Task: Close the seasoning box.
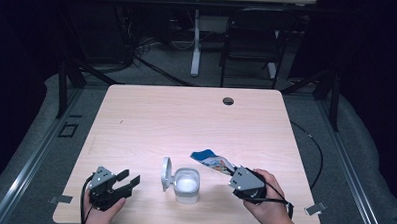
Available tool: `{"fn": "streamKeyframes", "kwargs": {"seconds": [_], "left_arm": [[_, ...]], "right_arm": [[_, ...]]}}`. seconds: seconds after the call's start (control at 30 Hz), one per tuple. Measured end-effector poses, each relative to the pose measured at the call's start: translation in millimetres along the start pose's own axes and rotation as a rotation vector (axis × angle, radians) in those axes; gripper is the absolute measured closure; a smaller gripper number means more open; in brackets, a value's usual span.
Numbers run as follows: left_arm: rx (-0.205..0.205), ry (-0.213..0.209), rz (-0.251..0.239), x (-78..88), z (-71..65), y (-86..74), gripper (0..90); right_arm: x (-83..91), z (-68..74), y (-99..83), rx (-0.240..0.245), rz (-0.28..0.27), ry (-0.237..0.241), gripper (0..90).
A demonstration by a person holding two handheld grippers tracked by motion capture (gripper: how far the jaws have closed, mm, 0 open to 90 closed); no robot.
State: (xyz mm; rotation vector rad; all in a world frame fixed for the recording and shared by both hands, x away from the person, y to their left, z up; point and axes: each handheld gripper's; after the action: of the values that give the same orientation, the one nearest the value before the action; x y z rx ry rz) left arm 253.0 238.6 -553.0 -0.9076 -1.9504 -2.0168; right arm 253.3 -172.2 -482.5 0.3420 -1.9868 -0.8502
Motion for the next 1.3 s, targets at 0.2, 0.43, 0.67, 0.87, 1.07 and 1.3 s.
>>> {"fn": "streamKeyframes", "kwargs": {"seconds": [0.2, 0.43, 0.67, 0.87, 1.07, 1.3], "left_arm": [[0.004, 0.000, 0.011, 0.2, 1.0, -1.0, 47.3], [0.008, 0.009, 0.007, 1.7, 4.2, -2.8, 47.3], [0.009, 0.009, 0.007, 2.8, 5.4, -2.0, 47.3], [0.011, 0.006, 0.005, 2.4, 5.6, -2.5, 47.3], [0.014, 0.009, 0.010, 1.4, 6.1, -3.3, 47.3], [0.017, 0.012, 0.007, 0.4, 7.2, -4.3, 47.4]], "right_arm": [[-5.8, -3.6, -10.1, -0.111, -0.074, -0.002, 90.0], [-14.8, -5.4, -20.9, -0.199, -0.116, -0.012, 89.9], [-23.2, -3.7, -30.5, -0.287, -0.171, -0.032, 89.9], [-31.5, -2.5, -35.7, -0.327, -0.185, -0.047, 89.9], [-39.8, -3.2, -40.3, -0.355, -0.178, -0.068, 89.9], [-49.8, -3.2, -47.4, -0.401, -0.176, -0.058, 89.8]]}}
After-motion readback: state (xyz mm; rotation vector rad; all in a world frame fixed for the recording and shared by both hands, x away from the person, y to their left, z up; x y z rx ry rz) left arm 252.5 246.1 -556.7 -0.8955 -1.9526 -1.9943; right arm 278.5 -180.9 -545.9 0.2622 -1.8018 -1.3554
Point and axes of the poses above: each handheld gripper's, and its own axes: x roughly backward along the jaws, y roughly out of its top, z roughly to its left, and after that the axes turned 14 degrees about y, right-handed
